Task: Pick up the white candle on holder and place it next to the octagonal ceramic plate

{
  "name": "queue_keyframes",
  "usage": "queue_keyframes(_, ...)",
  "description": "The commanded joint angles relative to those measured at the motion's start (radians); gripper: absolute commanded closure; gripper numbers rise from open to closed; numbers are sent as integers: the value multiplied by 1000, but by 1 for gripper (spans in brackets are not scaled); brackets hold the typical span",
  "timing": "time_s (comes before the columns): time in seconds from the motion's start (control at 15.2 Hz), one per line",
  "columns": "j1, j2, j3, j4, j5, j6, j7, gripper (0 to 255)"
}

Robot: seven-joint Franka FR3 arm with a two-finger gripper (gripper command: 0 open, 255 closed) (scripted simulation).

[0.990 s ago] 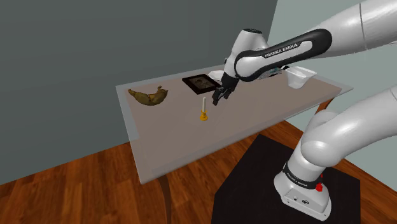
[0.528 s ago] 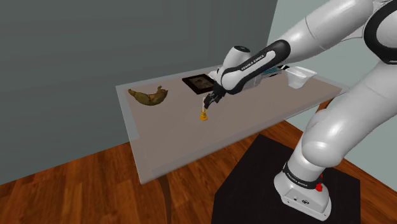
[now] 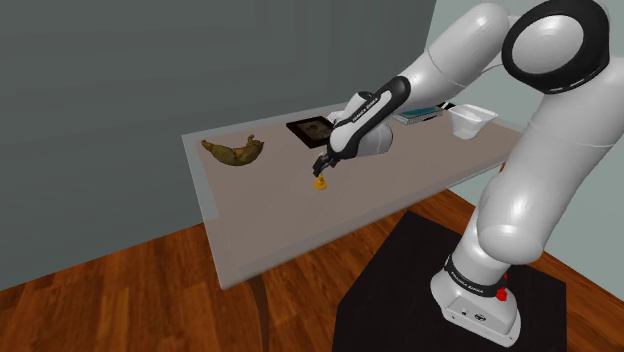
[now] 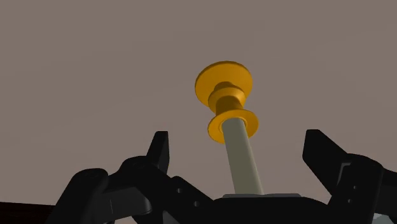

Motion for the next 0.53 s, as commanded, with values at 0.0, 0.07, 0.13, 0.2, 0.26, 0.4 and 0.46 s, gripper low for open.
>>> queue_keyframes(0.0, 9, 35, 2, 14, 48, 21, -37, 0)
queue_keyframes(0.07, 11, 54, 5, 22, 76, 30, -59, 0)
queue_keyframes(0.13, 12, 82, 13, 36, 123, 45, -96, 0)
queue_keyframes(0.2, 9, 82, 16, 36, 122, 45, -96, 0)
queue_keyframes(0.26, 8, 82, 17, 36, 122, 45, -95, 0)
queue_keyframes(0.4, 8, 82, 17, 36, 122, 45, -95, 0)
queue_keyframes(0.46, 8, 82, 17, 36, 122, 45, -95, 0)
